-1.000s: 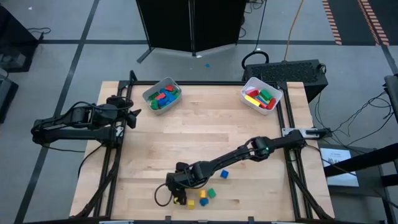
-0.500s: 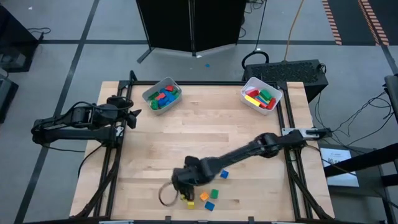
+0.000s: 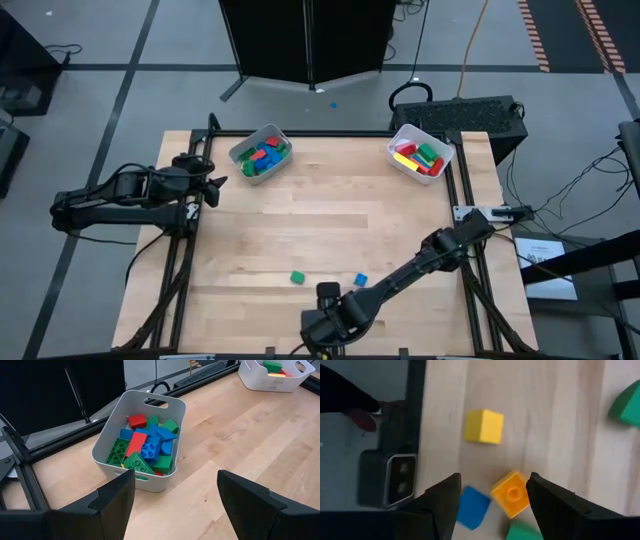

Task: Sort blocks by size
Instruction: Put the 4 stud yellow game piece into the gray bin

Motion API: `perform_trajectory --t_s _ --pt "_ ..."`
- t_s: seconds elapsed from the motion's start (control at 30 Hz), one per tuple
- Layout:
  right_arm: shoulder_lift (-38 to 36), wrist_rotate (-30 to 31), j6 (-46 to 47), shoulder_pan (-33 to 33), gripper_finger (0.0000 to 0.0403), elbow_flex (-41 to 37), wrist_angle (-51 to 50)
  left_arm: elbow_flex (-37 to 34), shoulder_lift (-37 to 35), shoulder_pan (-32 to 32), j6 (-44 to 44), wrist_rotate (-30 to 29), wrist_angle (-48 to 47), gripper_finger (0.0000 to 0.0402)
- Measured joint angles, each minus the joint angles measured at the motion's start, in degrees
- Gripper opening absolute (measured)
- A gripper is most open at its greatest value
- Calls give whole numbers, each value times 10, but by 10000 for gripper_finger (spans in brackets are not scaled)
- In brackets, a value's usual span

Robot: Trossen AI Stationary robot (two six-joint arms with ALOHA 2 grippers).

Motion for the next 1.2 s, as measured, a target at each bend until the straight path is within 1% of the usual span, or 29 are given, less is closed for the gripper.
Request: perform_trajectory --t_s 0.27,0.43,0.67,0.93,1.2 --pt "13 -4 -47 -6 265 1 -18 0 0 0 0 0 0 281" --pt "25 2 -62 -9 282 1 -34 0 0 0 0 1 0 281" --pt "40 12 -64 -20 280 0 -74 0 0 0 0 1 1 281" --pt "52 11 -91 -26 280 0 -62 0 0 0 0 1 2 281" --pt "70 8 -86 -38 277 0 -50 -1 0 0 0 1 2 281"
